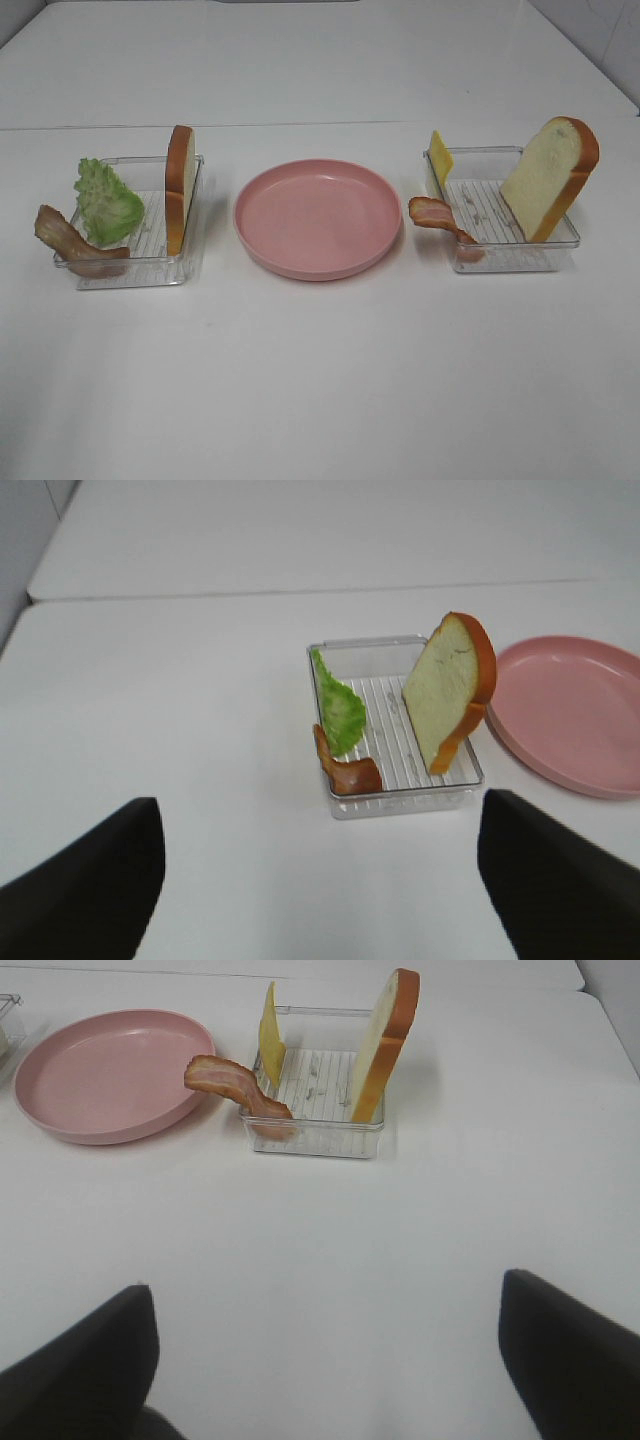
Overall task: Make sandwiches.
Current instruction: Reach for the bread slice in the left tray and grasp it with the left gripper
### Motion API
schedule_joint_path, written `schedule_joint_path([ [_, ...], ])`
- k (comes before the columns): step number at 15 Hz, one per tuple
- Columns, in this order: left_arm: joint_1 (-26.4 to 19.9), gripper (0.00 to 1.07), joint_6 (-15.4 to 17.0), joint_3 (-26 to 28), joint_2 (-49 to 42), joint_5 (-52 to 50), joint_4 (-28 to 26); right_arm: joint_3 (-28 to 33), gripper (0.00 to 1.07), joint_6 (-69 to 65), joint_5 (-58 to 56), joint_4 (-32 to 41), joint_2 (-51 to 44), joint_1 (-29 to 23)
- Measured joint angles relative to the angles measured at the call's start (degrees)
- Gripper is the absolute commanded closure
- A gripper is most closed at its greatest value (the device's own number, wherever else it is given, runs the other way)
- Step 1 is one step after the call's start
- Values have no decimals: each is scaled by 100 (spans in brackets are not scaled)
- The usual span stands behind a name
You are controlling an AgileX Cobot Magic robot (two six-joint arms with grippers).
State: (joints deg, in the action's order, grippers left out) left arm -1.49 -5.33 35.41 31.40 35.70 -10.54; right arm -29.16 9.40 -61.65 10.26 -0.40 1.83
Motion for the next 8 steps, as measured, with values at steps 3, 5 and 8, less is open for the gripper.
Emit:
schedule_joint_path([
  [3,0,26,-218,733,1805,235,-487,0,20,0,0,0,0,0],
  [5,52,26,-424,1278,2939,625,-768,0,20,0,0,0,0,0],
  [8,441,26,-470,2074,4154,871,-831,0,20,0,0,0,0,0],
])
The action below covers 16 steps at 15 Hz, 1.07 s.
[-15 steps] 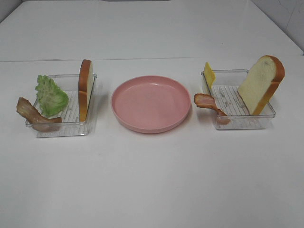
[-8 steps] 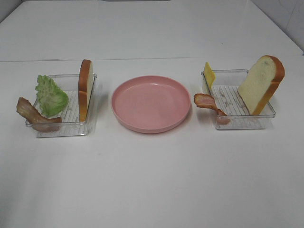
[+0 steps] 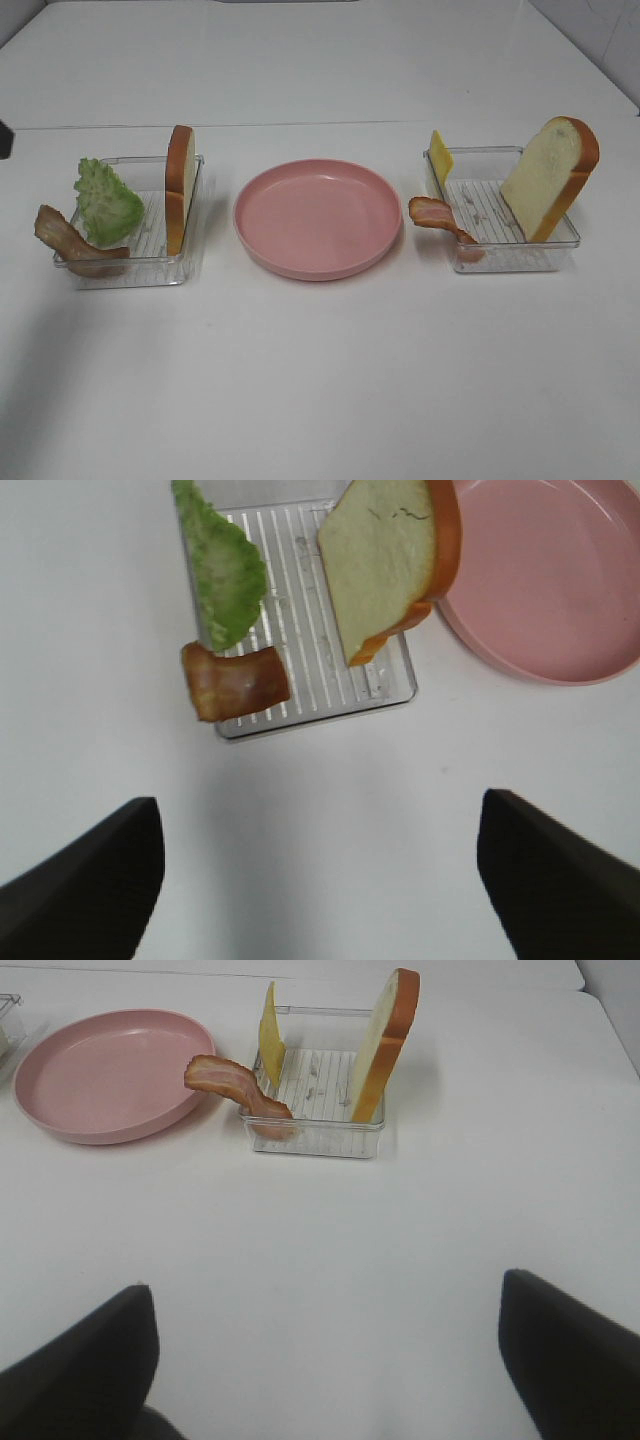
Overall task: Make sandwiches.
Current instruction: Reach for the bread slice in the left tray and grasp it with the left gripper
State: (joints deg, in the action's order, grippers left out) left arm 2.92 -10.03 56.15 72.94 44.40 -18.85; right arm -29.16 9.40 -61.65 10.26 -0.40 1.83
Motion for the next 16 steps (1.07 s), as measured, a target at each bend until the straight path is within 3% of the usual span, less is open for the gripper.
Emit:
schedule_joint_path([
  [1,212,26,0,309,453,17,0,0,20,0,0,0,0,0],
  [2,596,26,223,1020,1243,74,86,0,20,0,0,0,0,0],
  [3,596,26,223,1020,1243,74,86,0,20,0,0,0,0,0],
  [5,928,26,859,1765,2034,367,453,0,20,0,0,0,0,0],
  [6,1238,26,1581,2607,2739,814,1060,0,20,0,0,0,0,0],
  [9,1627,29,2286,3489,3495,1432,1948,0,20,0,0,0,0,0],
  [13,1937,29,2504,4515,4377,1742,2269,0,20,0,0,0,0,0],
  [16,1960,29,2515,4778,4715,1742,2269,0,20,0,0,0,0,0],
])
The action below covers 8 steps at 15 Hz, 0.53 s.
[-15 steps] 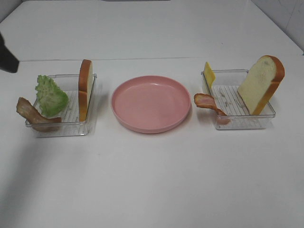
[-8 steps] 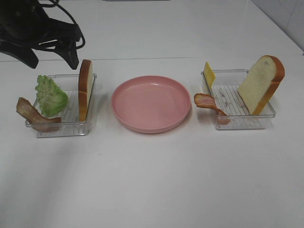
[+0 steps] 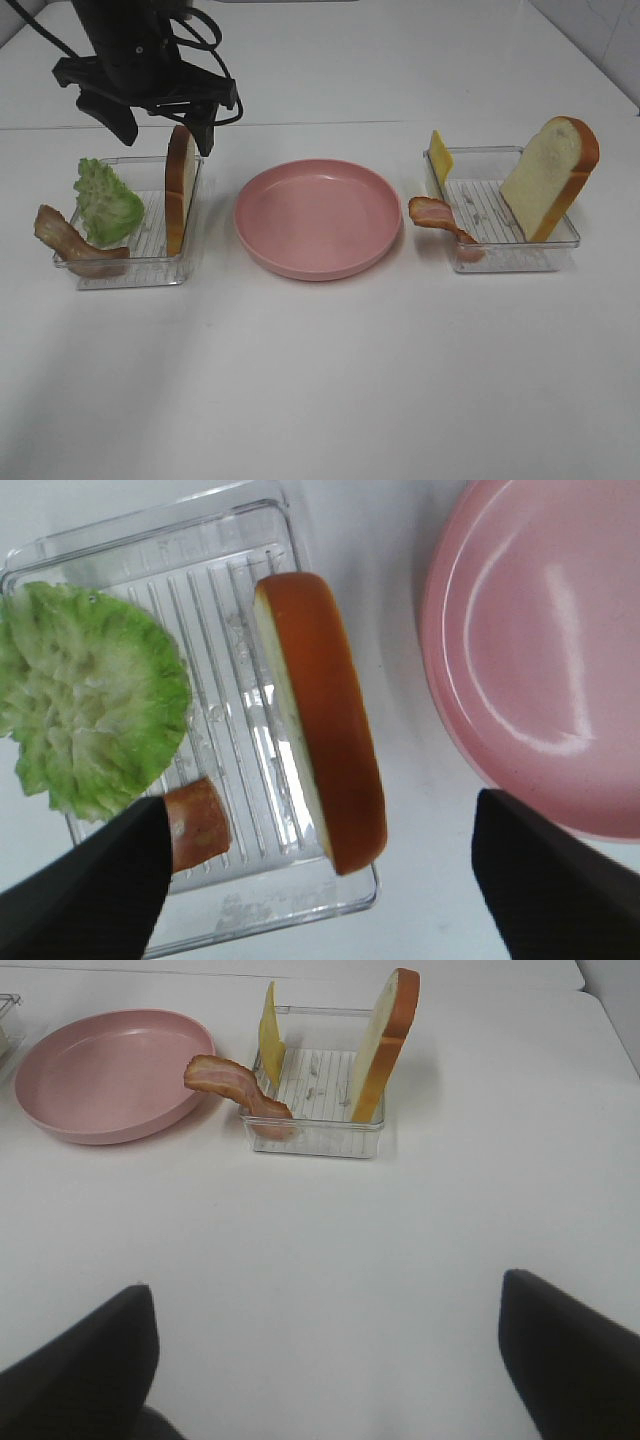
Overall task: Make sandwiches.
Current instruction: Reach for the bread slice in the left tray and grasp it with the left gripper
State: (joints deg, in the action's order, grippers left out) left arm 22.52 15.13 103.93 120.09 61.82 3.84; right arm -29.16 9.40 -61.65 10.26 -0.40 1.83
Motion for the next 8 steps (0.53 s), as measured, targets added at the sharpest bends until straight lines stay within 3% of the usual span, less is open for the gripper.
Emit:
schedule_joint_path([
  [5,0,33,120,34,527,-304,11,0,20,0,0,0,0,0],
  [8,0,46,138,34,584,-378,11,0,20,0,0,0,0,0],
])
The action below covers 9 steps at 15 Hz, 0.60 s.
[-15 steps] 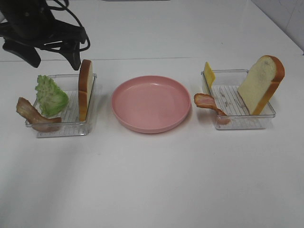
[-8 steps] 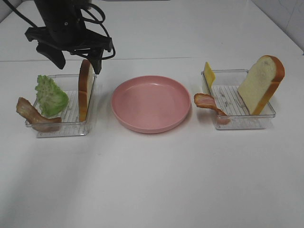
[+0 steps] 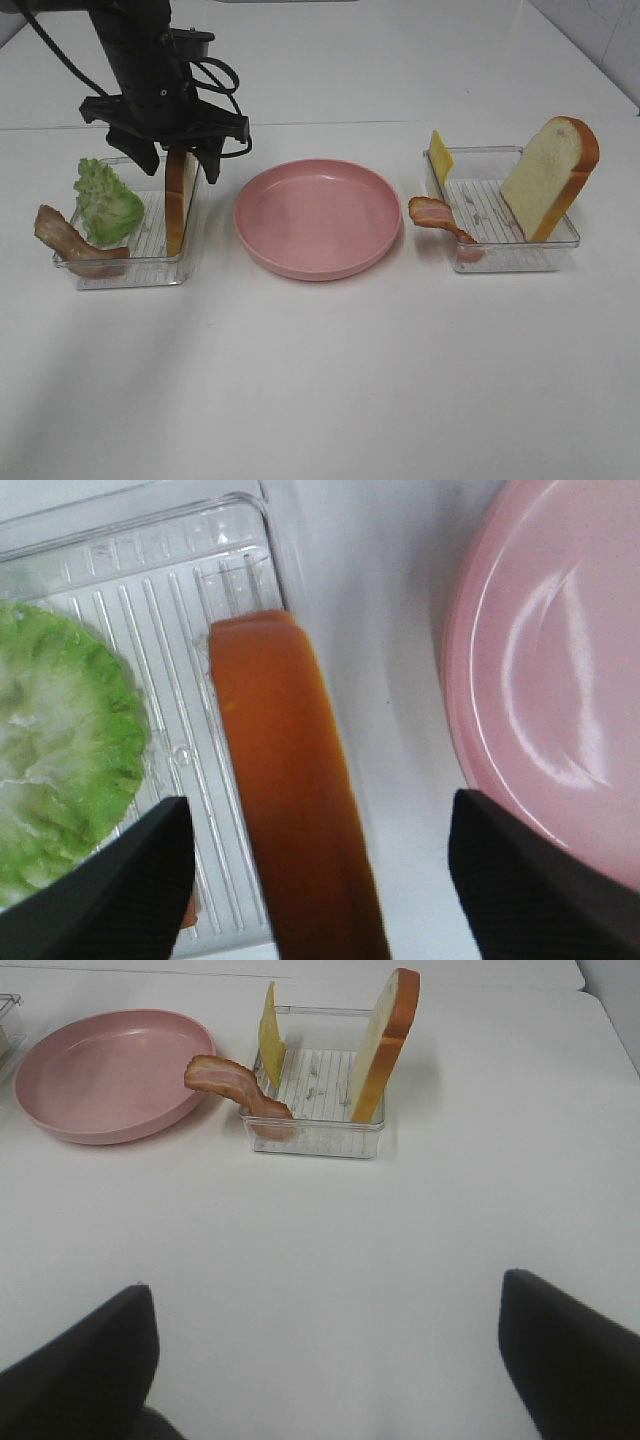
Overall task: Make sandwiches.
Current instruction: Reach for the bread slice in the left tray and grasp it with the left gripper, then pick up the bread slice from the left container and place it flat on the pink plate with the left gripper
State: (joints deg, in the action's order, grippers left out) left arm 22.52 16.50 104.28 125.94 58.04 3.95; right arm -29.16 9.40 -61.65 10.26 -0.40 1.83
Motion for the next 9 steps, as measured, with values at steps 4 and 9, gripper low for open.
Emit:
schedule_joint_path([
  [4,0,77,0,0,6,-52,11,0,20,0,0,0,0,0],
  [9,-6,107,-103,6,-17,52,143,0,20,0,0,0,0,0],
])
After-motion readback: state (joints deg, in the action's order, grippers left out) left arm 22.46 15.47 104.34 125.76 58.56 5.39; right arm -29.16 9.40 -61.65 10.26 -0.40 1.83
